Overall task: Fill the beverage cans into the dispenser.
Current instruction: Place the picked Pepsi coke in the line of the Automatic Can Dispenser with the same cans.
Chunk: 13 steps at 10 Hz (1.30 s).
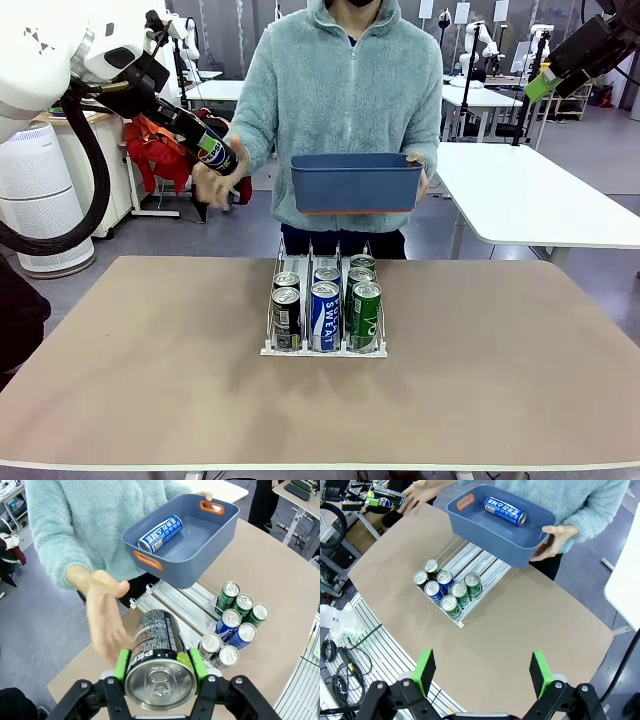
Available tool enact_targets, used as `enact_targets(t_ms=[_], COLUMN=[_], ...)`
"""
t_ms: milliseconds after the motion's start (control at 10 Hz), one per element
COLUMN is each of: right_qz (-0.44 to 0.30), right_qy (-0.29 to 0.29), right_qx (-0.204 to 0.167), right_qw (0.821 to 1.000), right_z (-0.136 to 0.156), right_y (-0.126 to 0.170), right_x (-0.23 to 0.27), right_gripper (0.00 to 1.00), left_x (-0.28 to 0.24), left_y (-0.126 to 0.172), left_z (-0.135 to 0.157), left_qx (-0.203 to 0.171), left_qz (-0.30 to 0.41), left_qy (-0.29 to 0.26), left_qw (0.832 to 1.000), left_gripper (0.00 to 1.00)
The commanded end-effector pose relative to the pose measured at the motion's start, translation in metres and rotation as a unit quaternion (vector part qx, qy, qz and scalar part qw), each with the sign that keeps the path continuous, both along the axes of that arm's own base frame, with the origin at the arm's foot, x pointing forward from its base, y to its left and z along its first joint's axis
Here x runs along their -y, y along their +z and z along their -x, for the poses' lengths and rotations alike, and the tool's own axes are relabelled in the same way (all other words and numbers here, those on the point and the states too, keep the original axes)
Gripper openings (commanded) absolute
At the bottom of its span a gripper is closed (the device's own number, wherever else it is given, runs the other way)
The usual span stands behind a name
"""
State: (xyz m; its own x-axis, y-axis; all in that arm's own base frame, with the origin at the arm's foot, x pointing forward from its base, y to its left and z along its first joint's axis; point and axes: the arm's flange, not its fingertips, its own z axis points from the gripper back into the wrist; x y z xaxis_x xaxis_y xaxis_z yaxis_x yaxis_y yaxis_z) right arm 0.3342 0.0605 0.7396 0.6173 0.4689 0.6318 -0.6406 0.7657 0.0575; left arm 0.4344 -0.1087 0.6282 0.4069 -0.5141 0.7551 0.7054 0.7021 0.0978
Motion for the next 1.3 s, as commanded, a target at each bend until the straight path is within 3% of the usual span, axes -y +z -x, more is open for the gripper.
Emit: enact_targets(t_ms=[0, 100, 300, 500, 1200], right_qz=[0.000, 0.000, 0.000, 0.000, 0.000], right_qy=[0.000, 0.000, 0.000, 0.000, 0.000], right_qx=[-0.001, -0.001, -0.001, -0.001, -0.001], right_qw=[1.000, 1.000, 1.000, 1.000, 1.000], right_z=[0.000, 0.000, 0.000, 0.000, 0.000], right_y=[0.000, 0.000, 0.000, 0.000, 0.000], right_x=[-0.001, -0.001, -0.001, -0.001, -0.001], right_gripper=[1.00, 1.00, 1.00, 1.00, 1.00], left_x=[-0.004, 0.000, 0.011, 0.025, 0.060], left_y=[0.001, 0.000, -0.019, -0.042, -0.091], left_z=[0.000, 0.000, -0.002, 0.013, 0.078], left_qx=[0.002, 0.000, -0.050, -0.069, -0.161], left_qz=[0.001, 0.000, 0.000, -0.008, -0.025], left_qy=[0.000, 0.000, 0.060, 0.095, 0.052], left_qw=[1.000, 1.000, 0.997, 0.993, 0.985], left_gripper=[0.10, 0.58, 0.58, 0.58, 0.58])
